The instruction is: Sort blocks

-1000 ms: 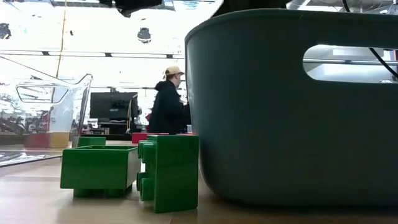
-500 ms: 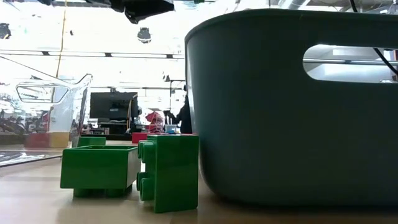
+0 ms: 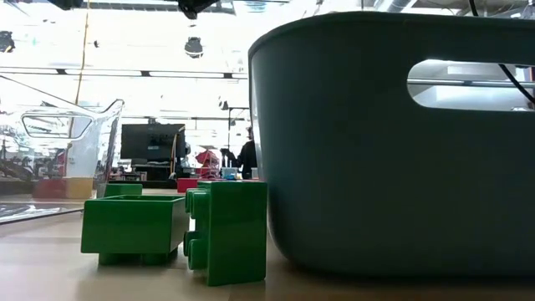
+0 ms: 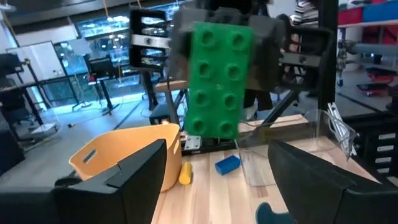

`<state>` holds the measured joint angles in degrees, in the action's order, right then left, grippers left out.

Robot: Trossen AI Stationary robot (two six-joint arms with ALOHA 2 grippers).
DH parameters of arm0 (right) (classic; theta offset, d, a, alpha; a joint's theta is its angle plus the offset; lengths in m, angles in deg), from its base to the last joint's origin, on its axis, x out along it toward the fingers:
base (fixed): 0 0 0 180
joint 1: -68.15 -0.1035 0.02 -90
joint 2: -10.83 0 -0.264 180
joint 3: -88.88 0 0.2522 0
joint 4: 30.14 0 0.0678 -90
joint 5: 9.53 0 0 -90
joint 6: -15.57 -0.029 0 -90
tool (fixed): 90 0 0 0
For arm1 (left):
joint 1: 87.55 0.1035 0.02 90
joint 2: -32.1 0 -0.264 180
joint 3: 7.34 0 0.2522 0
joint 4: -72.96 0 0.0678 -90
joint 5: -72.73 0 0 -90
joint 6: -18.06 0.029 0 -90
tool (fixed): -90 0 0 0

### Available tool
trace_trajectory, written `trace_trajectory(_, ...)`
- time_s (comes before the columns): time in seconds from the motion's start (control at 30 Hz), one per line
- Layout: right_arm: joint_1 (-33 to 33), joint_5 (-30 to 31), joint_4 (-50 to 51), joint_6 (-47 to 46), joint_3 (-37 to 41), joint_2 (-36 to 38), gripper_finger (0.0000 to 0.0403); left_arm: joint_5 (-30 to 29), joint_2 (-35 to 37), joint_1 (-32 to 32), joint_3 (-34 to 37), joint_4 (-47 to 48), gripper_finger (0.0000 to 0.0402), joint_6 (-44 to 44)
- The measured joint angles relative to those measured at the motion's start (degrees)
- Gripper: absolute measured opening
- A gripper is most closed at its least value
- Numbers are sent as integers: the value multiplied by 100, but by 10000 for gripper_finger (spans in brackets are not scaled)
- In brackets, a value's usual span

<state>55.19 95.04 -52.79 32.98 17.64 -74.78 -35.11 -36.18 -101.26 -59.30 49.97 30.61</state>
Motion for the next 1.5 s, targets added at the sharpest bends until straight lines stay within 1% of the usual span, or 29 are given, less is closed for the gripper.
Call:
trace_trajectory(0.07,7,-13,-71,4,-2,-2,134,4,-168,0,-83,-189,277,139)
trace_trajectory(0.3,-20,-55,-41,-40,0,-2,134,-9,-812,37,-624,-317,277,616)
trace_trajectory(0.47,-96,-52,63,-41,0,-2,134,-130,-1058,51,-842,-330,277,781)
trace_trajectory(0.53,-101,-49,144,-73,0,-2,134,-141,-1065,59,-886,-289,271,785)
trace_trajectory(0.6,-99,-6,237,-86,0,-2,134,-146,-1053,59,-911,-332,253,778)
trace_trajectory(0.67,-91,15,320,-92,0,-2,134,-211,-1051,64,-911,-322,223,782)
trace_trajectory(0.8,-89,55,296,-76,0,-2,135,-326,-1058,66,-909,-289,134,821)
trace_trajectory(0.83,-91,59,296,-64,0,-2,135,-310,-1056,66,-909,-287,129,856)
trace_trajectory(0.97,-107,56,319,-59,0,-2,142,-319,-1056,66,-909,-237,129,930)
trace_trajectory(1.1,-149,58,323,-99,0,-2,169,-306,-1056,63,-909,-154,129,954)
trace_trajectory(1.27,-159,52,347,-270,0,2,236,-347,-1056,66,-909,-130,129,951)
trace_trajectory(1.33,-179,60,512,-270,0,54,261,-386,-980,27,-908,55,129,953)
trace_trajectory(1.4,-247,168,746,-259,0,184,280,-512,-747,-55,-905,578,129,905)
trace_trajectory(1.5,-429,443,1187,-258,0,504,295,-611,-138,-242,-907,1955,129,546)
